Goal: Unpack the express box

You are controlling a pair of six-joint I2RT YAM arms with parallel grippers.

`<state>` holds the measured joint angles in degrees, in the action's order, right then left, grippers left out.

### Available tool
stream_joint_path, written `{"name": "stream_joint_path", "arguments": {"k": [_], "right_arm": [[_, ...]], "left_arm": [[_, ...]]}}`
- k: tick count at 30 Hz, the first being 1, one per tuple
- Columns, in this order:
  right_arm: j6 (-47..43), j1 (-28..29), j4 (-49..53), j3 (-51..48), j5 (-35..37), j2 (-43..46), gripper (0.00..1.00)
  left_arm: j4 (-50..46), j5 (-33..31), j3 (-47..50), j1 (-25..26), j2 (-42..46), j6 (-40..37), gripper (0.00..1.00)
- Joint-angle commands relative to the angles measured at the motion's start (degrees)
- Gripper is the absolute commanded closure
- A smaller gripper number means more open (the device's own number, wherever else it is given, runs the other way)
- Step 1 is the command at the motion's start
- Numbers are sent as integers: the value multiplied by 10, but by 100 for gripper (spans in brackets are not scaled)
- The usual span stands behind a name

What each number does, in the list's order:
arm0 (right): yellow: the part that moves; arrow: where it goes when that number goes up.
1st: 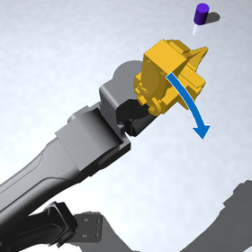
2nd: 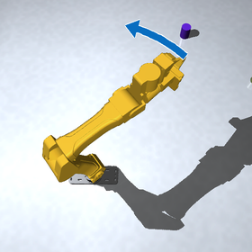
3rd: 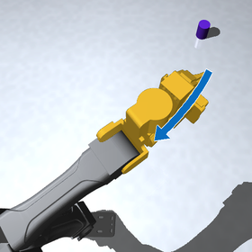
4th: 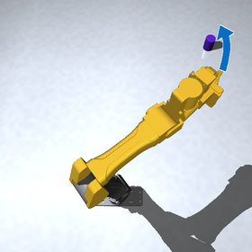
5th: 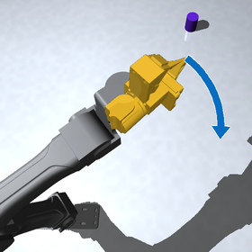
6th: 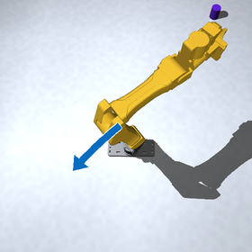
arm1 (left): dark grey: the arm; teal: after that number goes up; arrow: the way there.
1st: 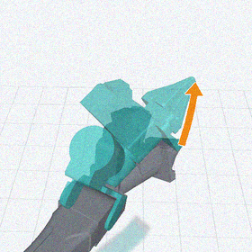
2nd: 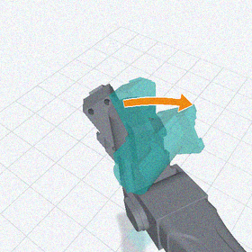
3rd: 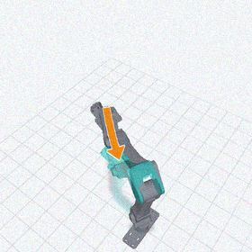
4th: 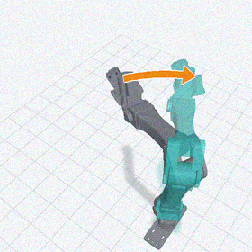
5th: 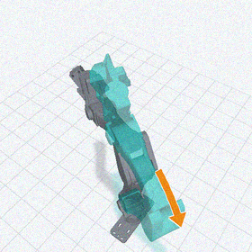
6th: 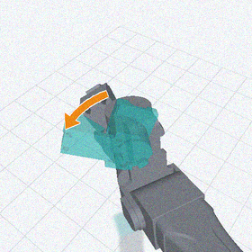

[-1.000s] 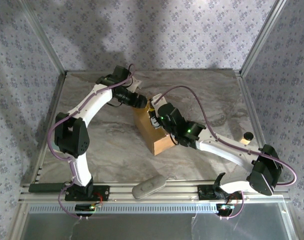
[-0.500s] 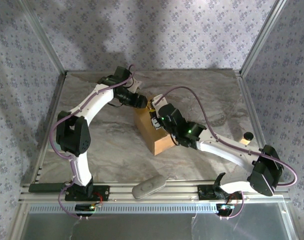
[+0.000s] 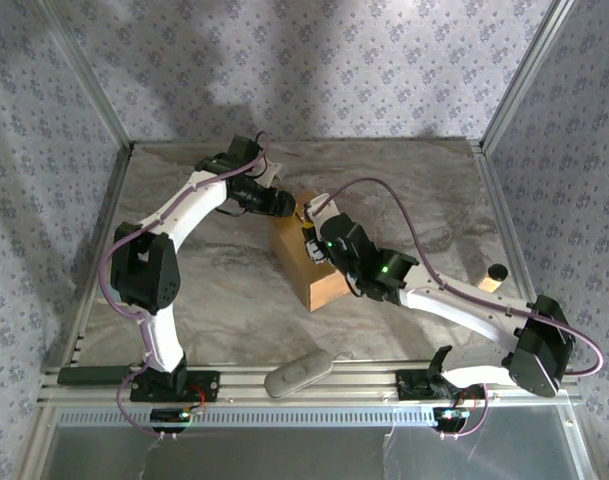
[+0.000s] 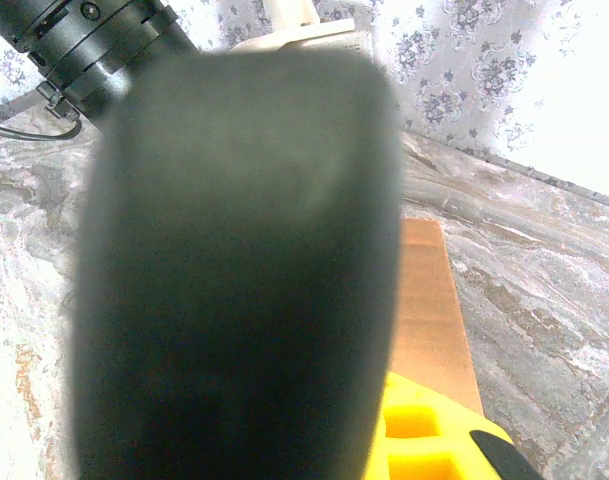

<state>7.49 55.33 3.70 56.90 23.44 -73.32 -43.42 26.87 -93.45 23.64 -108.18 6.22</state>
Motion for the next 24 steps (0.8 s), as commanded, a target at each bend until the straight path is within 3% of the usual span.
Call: {"name": "stream_joint_path", "arguments": {"k": [1,24], "right_arm": [[-1,16,31,-4,8,27,100],[19,37,64,-22,27,52,100]], "left_arm": [[-12,-91,30,-14,-25,14,34],[3,-105,43,-32,-20,48,35]]}}
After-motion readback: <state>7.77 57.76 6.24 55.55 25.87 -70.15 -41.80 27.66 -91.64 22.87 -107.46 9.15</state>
